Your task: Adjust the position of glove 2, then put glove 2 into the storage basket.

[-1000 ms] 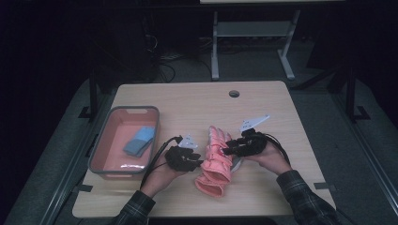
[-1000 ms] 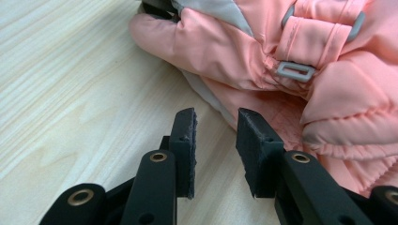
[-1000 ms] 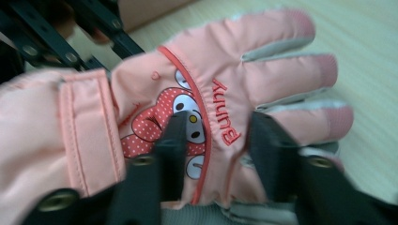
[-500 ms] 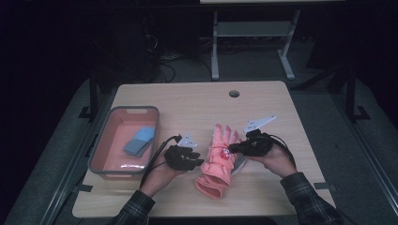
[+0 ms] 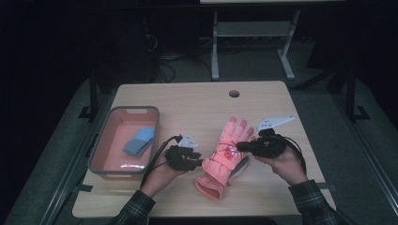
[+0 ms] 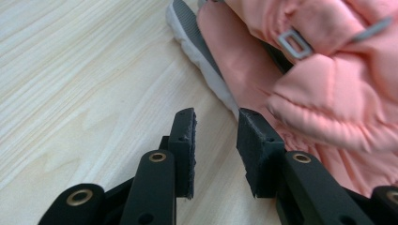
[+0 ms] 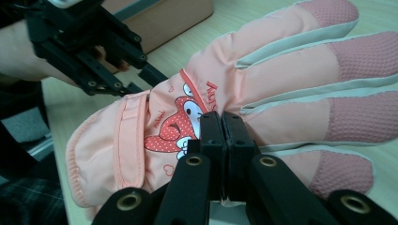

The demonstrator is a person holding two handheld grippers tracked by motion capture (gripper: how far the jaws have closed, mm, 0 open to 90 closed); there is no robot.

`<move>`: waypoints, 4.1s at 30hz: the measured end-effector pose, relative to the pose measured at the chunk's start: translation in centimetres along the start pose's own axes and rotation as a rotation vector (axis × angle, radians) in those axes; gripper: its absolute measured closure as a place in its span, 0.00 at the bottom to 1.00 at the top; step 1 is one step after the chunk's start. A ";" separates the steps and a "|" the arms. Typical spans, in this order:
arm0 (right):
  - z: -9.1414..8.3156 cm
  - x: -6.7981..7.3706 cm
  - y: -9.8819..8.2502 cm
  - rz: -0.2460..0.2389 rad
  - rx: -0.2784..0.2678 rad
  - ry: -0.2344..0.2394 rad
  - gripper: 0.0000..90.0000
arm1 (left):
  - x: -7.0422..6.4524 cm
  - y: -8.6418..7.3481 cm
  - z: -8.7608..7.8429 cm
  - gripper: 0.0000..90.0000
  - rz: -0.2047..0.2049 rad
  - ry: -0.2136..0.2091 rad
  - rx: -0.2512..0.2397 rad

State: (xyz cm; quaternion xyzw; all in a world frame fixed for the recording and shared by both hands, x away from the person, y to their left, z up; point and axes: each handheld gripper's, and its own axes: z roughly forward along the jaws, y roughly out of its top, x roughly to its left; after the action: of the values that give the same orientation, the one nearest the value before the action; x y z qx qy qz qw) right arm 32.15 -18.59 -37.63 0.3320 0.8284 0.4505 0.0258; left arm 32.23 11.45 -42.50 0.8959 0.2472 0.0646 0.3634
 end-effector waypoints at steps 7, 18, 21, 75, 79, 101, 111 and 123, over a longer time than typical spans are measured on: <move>1.1 0.2 -1.8 0.063 0.054 -0.001 0.98 | -0.1 0.1 -0.1 0.74 -0.007 0.000 -0.002; 3.8 0.0 -3.5 0.069 0.162 0.006 0.87 | -0.3 0.0 0.3 0.68 0.001 0.002 0.008; 3.5 0.1 -3.4 0.060 0.147 0.020 0.80 | -0.3 0.0 0.1 0.64 -0.003 -0.001 0.003; 2.7 2.1 -2.0 -0.103 0.122 0.123 0.99 | -5.8 -2.2 -6.4 0.96 0.117 -0.165 -0.108; 4.3 2.0 -2.6 -0.112 0.170 0.101 0.99 | -5.6 -2.9 -5.3 0.94 0.100 -0.160 -0.083; 3.2 1.3 -2.2 -0.072 0.067 0.054 0.83 | -2.9 -1.7 -7.0 0.64 0.046 -0.070 -0.108; 4.7 1.2 -1.7 -0.090 0.049 0.021 1.00 | -1.5 0.7 -6.6 0.41 0.008 -0.080 -0.123; 7.1 1.0 -2.3 -0.120 0.120 -0.015 1.00 | 0.5 3.4 -0.4 0.18 -0.088 -0.175 -0.045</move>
State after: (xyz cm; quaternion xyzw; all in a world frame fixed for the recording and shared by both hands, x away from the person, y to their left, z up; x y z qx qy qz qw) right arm 32.57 -13.67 -43.35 0.2863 0.8720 0.3952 0.0389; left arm 33.86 9.88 -39.90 0.8780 0.2521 -0.0246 0.4061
